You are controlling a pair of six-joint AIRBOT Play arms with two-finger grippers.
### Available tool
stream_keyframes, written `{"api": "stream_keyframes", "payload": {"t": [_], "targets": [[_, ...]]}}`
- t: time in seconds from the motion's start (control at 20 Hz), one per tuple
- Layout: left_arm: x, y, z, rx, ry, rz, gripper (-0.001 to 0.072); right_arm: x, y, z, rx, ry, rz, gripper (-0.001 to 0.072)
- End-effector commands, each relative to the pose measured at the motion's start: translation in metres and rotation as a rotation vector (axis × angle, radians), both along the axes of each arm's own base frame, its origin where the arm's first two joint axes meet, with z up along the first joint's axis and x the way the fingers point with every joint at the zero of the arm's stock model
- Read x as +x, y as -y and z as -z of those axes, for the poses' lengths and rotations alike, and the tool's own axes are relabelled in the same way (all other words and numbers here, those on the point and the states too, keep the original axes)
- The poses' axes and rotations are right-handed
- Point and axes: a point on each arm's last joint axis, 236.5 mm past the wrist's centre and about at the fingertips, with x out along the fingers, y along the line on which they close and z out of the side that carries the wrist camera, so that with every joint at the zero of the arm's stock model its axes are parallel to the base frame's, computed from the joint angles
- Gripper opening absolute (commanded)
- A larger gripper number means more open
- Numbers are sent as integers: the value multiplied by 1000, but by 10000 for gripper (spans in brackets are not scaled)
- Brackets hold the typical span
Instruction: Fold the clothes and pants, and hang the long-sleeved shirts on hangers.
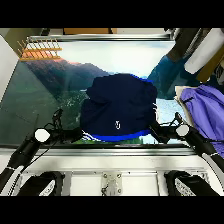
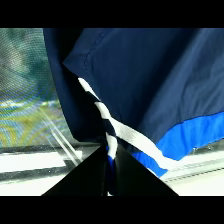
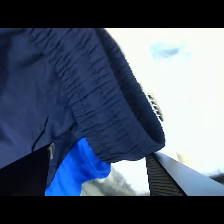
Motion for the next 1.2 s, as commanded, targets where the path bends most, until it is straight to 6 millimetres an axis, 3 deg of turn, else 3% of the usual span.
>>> {"api": "stream_keyframes", "payload": {"t": [0.0, 0.25, 0.3, 0.35, 0.4, 0.6, 0.7, 0.8, 0.9, 0.95, 1.05, 1.15], "targets": [[0, 0, 0, 0, 0, 0, 8, 8, 12, 1, -44, 25, 28, 595], [0, 0, 0, 0, 0, 0, 7, 16, 15, 2, -49, 46, 59, 565], [0, 0, 0, 0, 0, 0, 8, 17, 15, 1, -51, 53, 56, 355], [0, 0, 0, 0, 0, 0, 8, 20, 16, -1, -60, 69, 37, 77], [0, 0, 0, 0, 0, 0, 8, 25, 17, -3, -74, 96, 15, 22], [8, 0, -8, 1, 25, 2, 7, 45, 14, -26, -119, 179, -117, 19], [32, -1, -40, 20, 110, 26, 7, 61, 16, -56, -176, 234, -226, 19], [70, -1, -109, 5, 272, 24, 7, 84, 18, -119, -262, 349, -358, 19], [106, -9, -228, -15, 562, -15, 7, 103, 14, -212, -328, 531, -449, 19], [111, -15, -299, -25, 730, -42, 7, 106, 11, -267, -356, 634, -467, 19], [93, -27, -422, -39, 1019, -83, 7, 94, 9, -367, -396, 822, -460, 19], [52, -32, -511, -50, 1230, -96, 7, 64, 6, -446, -425, 980, -449, 19]]}}
